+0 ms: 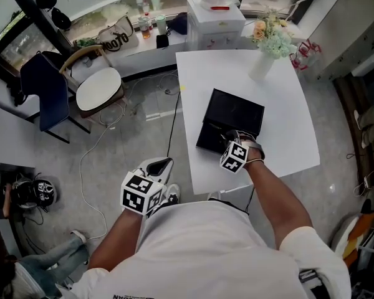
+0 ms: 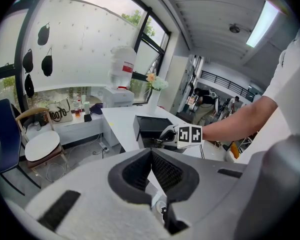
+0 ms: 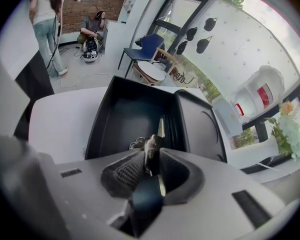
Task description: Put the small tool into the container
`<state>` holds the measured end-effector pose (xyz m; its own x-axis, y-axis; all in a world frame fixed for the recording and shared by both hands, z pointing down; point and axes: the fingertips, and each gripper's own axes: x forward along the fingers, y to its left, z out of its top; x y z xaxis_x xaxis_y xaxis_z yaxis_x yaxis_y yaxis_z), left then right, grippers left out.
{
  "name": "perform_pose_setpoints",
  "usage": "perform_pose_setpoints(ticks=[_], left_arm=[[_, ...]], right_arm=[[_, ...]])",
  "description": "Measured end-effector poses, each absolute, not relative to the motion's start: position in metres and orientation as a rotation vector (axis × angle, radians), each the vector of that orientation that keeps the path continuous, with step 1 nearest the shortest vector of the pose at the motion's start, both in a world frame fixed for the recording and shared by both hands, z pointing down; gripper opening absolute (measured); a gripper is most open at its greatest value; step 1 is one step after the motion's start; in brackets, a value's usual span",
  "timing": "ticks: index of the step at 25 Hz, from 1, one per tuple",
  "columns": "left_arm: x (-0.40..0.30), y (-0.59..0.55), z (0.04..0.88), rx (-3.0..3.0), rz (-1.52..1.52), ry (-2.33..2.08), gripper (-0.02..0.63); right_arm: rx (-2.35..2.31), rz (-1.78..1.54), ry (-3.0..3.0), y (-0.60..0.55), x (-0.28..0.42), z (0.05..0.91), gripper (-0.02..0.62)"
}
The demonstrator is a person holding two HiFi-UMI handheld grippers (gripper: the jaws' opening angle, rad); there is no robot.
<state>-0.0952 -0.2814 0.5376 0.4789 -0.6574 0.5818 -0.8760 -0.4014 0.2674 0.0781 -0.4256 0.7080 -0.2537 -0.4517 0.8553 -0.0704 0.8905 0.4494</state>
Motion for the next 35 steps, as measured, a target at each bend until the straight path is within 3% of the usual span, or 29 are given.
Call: perform_pose_setpoints(ticks=[16, 28, 35], left_arm=[[-0.083, -0.29, 0.537, 2.269, 0.538, -1.179, 0.009], [-0.023, -0.314, 0.512, 2.466, 0.501, -1.098, 0.009], [0.007, -0.311, 0.495, 2.561, 0.507, -1.01, 0.009]], right_arm=[[0.469, -0.323, -1.874, -0.402, 0.081, 0.665, 0.114], [0.916, 0.19, -2.282, -0.354, 0.097, 0.557, 0.091], [1.059, 0.272, -2.406, -0.324, 0.112, 0.501, 0.085]])
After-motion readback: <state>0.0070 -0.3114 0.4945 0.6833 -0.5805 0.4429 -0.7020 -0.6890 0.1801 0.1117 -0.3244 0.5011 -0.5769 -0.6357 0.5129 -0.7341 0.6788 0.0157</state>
